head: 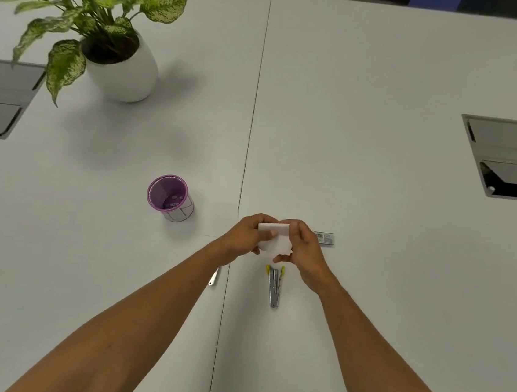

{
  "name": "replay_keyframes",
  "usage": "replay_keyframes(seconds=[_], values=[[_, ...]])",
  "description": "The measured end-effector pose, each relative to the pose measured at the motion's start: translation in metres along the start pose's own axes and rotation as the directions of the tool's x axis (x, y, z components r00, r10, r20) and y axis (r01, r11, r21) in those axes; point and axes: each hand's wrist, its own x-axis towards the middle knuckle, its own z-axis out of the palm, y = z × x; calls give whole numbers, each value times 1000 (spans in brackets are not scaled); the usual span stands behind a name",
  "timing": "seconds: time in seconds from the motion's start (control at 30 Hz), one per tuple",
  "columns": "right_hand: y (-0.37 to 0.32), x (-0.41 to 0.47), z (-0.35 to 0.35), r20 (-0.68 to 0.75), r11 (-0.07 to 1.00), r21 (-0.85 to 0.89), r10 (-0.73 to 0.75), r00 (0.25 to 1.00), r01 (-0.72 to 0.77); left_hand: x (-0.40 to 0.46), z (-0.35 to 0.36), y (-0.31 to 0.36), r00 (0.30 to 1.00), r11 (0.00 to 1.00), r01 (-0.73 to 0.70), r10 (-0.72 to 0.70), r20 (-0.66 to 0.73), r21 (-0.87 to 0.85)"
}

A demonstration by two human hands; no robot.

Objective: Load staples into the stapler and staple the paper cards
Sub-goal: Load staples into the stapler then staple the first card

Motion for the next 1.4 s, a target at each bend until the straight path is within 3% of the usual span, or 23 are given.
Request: replay_keyframes(seconds=[0.23, 0.5, 0.63, 0.87, 1.1, 1.4], values=[[-7, -28, 7, -43, 999, 49, -21, 999, 23, -30, 12, 0, 997, 992, -9, -1, -79, -128], [-3, -48, 11, -112, 995, -49, -92, 989, 87, -52, 20, -11, 959, 988, -81, 41, -280, -130], [-5, -56, 7, -109, 991, -75, -122, 987, 114, -63, 16, -14, 972, 968, -118, 67, -225, -223], [-10, -69, 2, 34, 982, -110, -150, 988, 153, -77, 9, -18, 973, 960, -189, 154, -173, -207], [-19, -77, 4, 91, 989, 144, -28, 995, 14, -78, 8, -18, 960, 958, -210, 164, -225, -195], [-20, -76, 6, 145, 987, 159, -22, 989, -1, -76, 11, -16, 936, 963, -253, 221, -275, -87]])
